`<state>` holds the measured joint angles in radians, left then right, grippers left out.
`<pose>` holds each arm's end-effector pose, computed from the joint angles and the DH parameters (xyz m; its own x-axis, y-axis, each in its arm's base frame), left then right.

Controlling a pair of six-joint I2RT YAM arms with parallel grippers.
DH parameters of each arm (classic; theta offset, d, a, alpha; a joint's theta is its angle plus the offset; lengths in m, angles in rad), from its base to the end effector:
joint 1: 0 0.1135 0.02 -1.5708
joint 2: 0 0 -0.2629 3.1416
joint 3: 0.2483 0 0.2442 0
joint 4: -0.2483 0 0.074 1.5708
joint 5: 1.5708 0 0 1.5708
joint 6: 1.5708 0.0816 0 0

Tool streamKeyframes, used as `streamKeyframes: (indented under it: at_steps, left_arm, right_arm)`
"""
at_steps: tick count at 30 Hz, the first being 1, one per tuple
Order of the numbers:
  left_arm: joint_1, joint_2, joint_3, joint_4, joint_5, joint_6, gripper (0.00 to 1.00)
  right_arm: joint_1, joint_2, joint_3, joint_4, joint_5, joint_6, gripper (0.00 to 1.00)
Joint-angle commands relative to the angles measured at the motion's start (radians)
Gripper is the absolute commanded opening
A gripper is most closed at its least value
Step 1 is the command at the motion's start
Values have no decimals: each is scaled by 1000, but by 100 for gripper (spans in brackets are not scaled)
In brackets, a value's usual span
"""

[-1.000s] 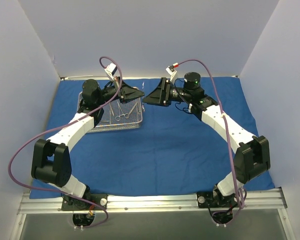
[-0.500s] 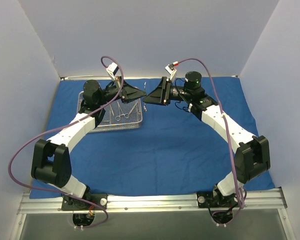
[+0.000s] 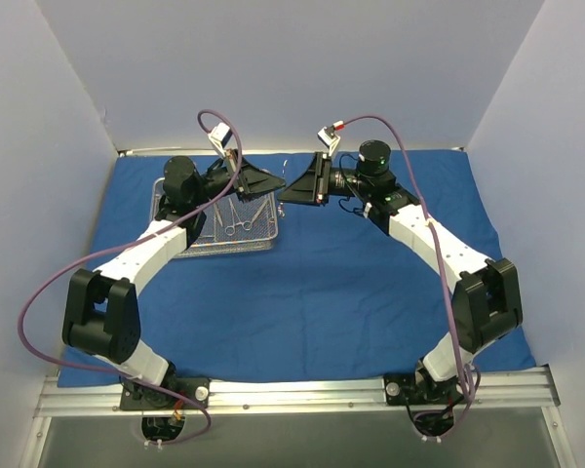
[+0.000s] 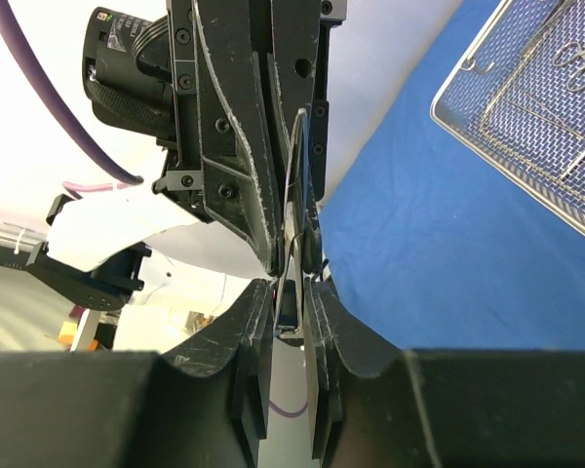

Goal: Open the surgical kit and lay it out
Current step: Place the medical item in the surgical kit.

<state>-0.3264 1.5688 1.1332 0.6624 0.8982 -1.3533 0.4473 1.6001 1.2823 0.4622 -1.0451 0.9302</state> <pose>0.3405 -0.1826 0.3590 -0.8540 -0.3531 -0.3820 0.4069 0.0042 -0.9135 0.3167 0.2302 0.3759 -0.7152 0.1031 -0.6912 -0.6950 -0.0008 0.7190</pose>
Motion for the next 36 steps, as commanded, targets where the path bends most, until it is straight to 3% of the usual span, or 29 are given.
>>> streamKeyframes:
  at_steps: [1, 3, 4, 7, 10, 11, 12, 13, 14, 15, 18, 20, 24, 28, 36]
  left_arm:
    - [-13, 7, 13, 75, -13, -6, 5]
    - [-10, 0, 8, 75, -12, 0, 18]
    - [-5, -3, 2, 69, -15, 6, 30]
    - [35, -41, -1, -35, -16, 81, 42]
    - [95, -121, -10, -249, -27, 245, 47]
    - [149, -137, -1, -397, -16, 299, 51]
    - [173, -173, 11, -491, -19, 444, 73]
    - [190, -196, 29, -620, -42, 541, 78]
    - [202, -225, 86, -908, -136, 754, 80]
    - [202, -236, 105, -1008, -175, 845, 80]
    - [211, -274, 83, -1178, -290, 985, 81]
    - [217, -277, 62, -1231, -341, 997, 82]
    - [221, -297, -1, -1189, -329, 982, 84]
    - [224, -329, -36, -1130, -305, 976, 84]
    - [217, -316, -23, -1115, -255, 944, 84]
  right_arm:
    - [16, 9, 8, 59, -61, 4, 0]
    - [14, 11, 11, 15, -46, -13, 0]
    - [13, 11, 15, -15, -36, -28, 0]
    - [2, 17, 77, -294, 39, -196, 0]
    - [-27, 29, 158, -630, 164, -407, 0]
    - [-44, 31, 166, -687, 196, -439, 0]
    - [-88, 21, 154, -785, 259, -506, 0]
    - [-107, 11, 146, -836, 310, -551, 0]
    - [-130, 3, 146, -900, 385, -598, 0]
    - [-151, -18, 128, -1000, 451, -640, 0]
    - [-222, -70, 69, -1126, 710, -789, 0]
    - [-278, -101, -18, -1146, 917, -859, 0]
    - [-334, -204, -84, -1093, 1084, -959, 0]
    - [-400, -152, -69, -1099, 1230, -1065, 0]
    - [-489, -26, -182, -958, 1166, -1110, 0]
